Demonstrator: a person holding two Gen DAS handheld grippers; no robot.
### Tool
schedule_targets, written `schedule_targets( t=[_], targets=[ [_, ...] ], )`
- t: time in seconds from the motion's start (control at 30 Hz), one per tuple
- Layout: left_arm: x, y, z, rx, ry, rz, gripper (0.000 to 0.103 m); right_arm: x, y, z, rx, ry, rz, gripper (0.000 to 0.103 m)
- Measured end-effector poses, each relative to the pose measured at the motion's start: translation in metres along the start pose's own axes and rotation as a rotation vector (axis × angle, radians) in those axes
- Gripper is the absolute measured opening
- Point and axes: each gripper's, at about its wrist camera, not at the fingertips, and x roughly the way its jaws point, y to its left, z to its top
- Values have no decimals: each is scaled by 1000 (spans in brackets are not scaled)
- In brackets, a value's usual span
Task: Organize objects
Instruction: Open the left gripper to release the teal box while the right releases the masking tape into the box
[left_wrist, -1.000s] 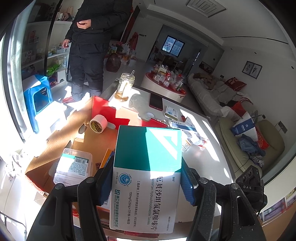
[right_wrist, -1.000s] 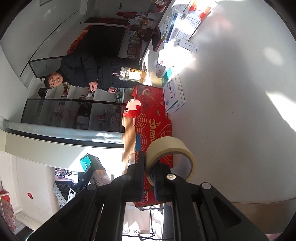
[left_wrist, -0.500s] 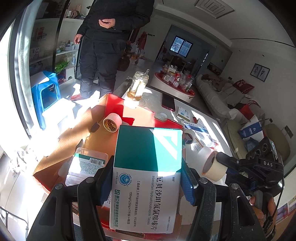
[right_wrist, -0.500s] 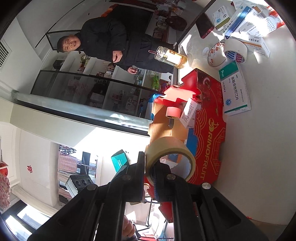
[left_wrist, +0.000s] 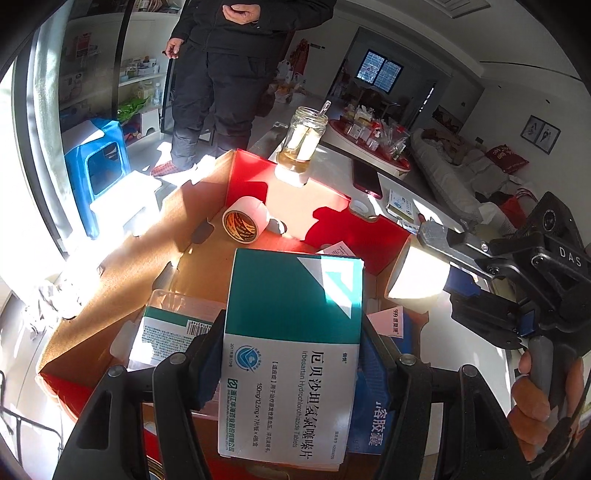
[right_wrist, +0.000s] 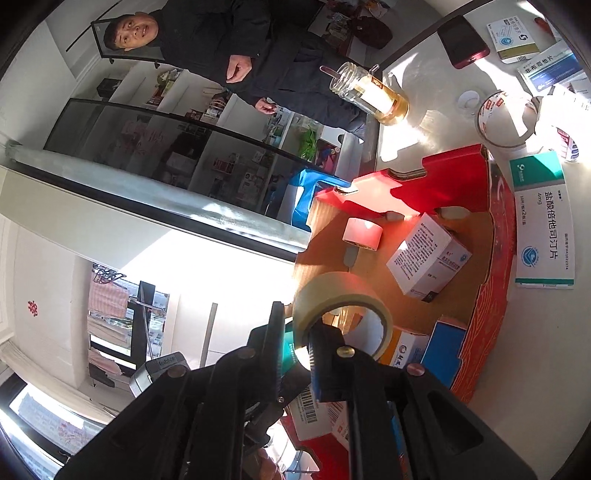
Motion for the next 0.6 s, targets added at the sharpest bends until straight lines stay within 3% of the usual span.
schedule_targets(
  t=[0.03,0.07,0.23,0.33,0.43,0.5,0.6],
  targets=[
    [4,0,-1,-2,20,15,69,4,-1,2,-2,8,-51,74],
    [5,0,-2,-1,24,7,70,4,-3,2,0,6,-101,83],
    [-5,-7,-4,29,-7,54,78,-48,-2,-7,-104,-128,-149,84],
    [-13,-10,-5,18,-11,22,80,-92,-28,-7,-67,-232,-278,87],
    [-17,-15,-4,10,-5,5,81,-127,-79,0,75,-270,-401,87],
    [-20,-20,-6,8,2,-12,81,-144,-105,5,144,-299,-433,87],
    [-22,-32,-7,22,13,-24,81,-146,-114,20,66,-282,-544,87]
  ],
)
